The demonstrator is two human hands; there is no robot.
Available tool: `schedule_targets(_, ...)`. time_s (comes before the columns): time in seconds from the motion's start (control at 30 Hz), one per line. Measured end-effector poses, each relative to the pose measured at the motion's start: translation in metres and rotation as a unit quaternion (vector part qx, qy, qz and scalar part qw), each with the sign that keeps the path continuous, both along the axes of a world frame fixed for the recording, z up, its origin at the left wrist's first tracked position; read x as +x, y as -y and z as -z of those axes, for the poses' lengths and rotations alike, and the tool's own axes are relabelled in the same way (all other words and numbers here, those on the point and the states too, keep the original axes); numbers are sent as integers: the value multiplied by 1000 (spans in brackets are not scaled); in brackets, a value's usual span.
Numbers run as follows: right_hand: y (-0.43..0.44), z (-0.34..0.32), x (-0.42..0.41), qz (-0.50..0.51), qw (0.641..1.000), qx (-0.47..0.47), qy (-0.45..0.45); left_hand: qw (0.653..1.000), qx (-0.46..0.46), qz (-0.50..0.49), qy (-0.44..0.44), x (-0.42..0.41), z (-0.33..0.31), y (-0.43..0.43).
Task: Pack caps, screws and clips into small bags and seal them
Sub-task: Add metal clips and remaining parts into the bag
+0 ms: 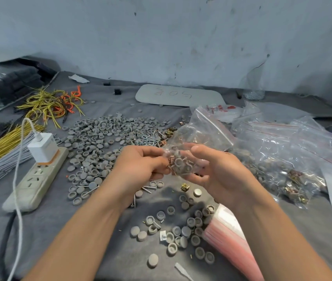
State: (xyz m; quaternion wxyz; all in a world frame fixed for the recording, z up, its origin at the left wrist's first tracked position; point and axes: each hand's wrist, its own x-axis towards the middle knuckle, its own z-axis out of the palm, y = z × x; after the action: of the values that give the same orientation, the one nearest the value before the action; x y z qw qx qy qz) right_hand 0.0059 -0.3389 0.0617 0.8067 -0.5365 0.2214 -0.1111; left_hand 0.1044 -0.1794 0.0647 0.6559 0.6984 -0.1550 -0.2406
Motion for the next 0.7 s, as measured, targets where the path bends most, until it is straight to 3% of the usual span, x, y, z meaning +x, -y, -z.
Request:
schedule_targets(0.1,-5,1,-1,-54,998,-11,-17,998,-26,-16,-47,0,1,1)
schedule_targets(0.2,-8,2,0,-23,998,-63,-21,996,-45,1,-83,3,0,1)
schedule_targets(0.37,-4,2,-4,-24,995,-102,-4,994,-22,96,-44,2,3,-2)
schedule_targets(0.7,-7,3,-2,-55,996,-62,-27,991,-90,0,-103,-7,2,9)
